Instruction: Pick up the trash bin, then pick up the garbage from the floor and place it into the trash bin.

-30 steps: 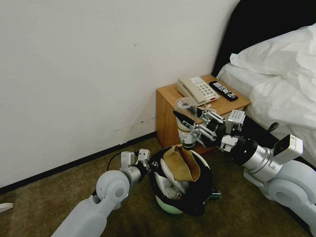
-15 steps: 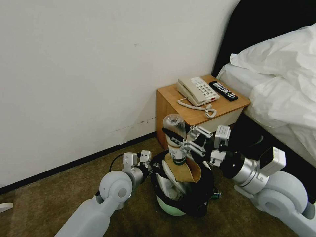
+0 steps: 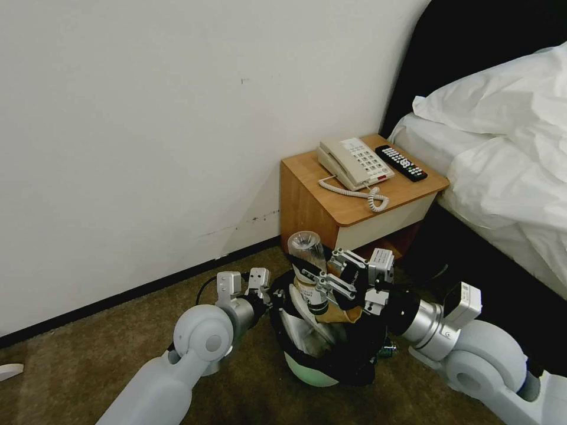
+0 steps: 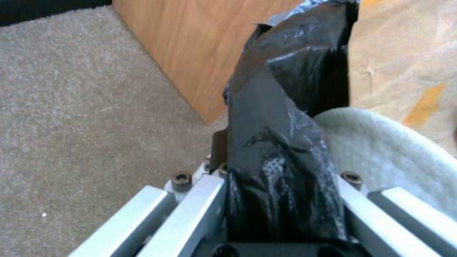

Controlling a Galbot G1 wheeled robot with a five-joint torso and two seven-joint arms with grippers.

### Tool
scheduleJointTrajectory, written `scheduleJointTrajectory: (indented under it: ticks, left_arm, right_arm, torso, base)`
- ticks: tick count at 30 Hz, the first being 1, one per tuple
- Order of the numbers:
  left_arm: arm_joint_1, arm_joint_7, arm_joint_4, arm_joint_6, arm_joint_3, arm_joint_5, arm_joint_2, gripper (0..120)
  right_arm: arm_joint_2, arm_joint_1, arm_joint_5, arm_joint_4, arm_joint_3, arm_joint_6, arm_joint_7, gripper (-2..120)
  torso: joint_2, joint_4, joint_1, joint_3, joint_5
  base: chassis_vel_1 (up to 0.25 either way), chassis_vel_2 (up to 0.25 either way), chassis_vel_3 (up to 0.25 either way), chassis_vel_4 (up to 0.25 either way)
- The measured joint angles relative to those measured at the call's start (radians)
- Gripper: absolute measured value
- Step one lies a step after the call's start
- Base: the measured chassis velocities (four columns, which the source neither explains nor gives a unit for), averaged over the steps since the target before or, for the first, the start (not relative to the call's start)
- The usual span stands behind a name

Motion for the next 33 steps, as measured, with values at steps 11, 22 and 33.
scheduleJointTrajectory:
  ticks: [11,22,33]
  left_arm:
    - [0.002,-0.011,-0.022,0.000,-0.023,-0.030,0.013,4]
    - [-0.004,-0.018,-0.035,0.000,-0.044,-0.058,0.021,4]
    - [0.007,-0.022,-0.050,0.000,-0.058,-0.070,0.025,4]
  right_arm:
    - [0.028,-0.026,-0.067,-0.061,-0.027,0.014,-0.024,36]
    - [0.043,-0.033,-0.114,-0.119,-0.055,0.025,-0.029,36]
    - [0.052,-0.030,-0.161,-0.160,-0.081,0.035,-0.034,36]
  torso:
    - [0.000,0.0000,0.000,0.000,0.0000]
    - [0.000,0.0000,0.000,0.000,0.0002]
    - [0.000,0.0000,0.000,0.000,0.0001]
  base:
    - [0.000,0.000,0.000,0.000]
    - [0.000,0.000,0.000,0.000]
    - [0.000,0.000,0.000,0.000]
